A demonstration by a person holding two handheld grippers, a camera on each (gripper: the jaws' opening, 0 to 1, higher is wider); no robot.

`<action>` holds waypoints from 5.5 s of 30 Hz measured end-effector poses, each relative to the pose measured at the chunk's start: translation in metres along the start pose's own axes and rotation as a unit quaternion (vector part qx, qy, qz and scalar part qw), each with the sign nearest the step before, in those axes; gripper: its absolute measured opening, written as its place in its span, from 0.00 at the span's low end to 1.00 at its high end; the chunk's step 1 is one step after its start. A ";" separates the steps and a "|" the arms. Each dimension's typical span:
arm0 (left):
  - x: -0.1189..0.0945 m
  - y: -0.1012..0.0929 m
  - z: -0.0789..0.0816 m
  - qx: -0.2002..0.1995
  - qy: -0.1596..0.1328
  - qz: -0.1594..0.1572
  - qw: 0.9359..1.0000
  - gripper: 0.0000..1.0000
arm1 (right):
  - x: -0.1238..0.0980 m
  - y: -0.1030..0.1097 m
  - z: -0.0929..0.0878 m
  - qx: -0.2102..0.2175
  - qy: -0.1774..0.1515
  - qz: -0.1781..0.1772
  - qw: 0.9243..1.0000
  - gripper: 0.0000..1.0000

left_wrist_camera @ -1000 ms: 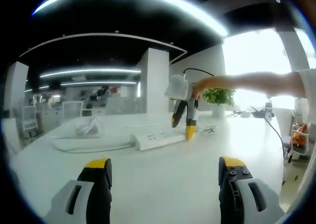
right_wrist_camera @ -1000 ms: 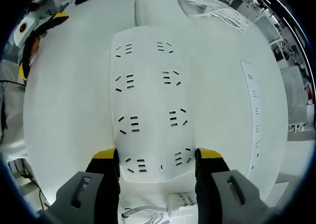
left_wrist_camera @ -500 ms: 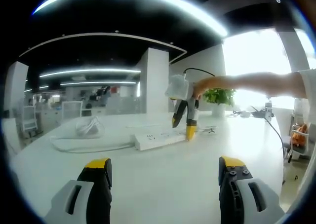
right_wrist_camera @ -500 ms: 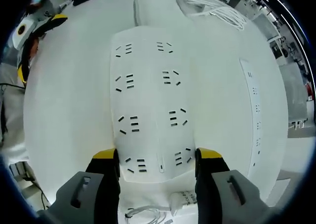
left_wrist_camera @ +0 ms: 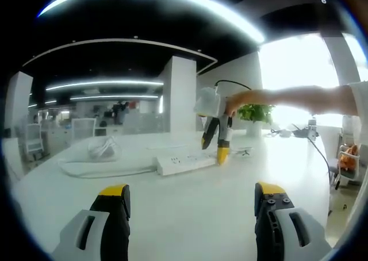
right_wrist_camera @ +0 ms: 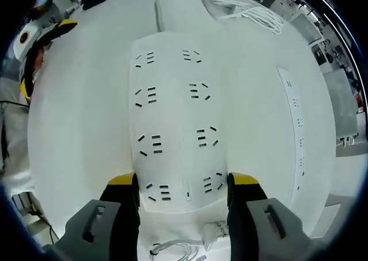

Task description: Straighten the power strip on the desk, plug the charger into it

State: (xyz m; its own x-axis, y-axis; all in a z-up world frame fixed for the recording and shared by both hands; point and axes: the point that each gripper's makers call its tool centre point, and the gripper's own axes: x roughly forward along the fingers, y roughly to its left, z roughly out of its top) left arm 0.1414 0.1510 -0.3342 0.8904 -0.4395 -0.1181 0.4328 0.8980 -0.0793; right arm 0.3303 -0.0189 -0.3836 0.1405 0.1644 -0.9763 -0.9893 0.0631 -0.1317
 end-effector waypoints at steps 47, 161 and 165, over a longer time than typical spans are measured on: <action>0.005 -0.021 0.000 -0.002 -0.006 -0.024 1.000 0.92 | -0.126 -0.002 0.000 0.147 -0.458 -0.193 0.855 0.93; -0.006 -0.017 -0.001 -0.018 -0.019 -0.038 0.999 0.92 | -0.027 -0.068 -0.103 0.508 -0.325 -0.456 0.655 0.32; -0.007 -0.017 -0.001 -0.017 -0.019 -0.037 0.999 0.92 | -0.028 -0.063 -0.103 0.509 -0.330 -0.450 0.656 0.31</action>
State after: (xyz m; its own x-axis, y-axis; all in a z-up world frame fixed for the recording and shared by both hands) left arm 0.1278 0.1387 -0.3329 0.8612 -0.5029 -0.0737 0.4929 0.8617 -0.1201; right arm 0.3848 -0.1289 -0.3654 0.9679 -0.0198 -0.2506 -0.0036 0.9957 -0.0926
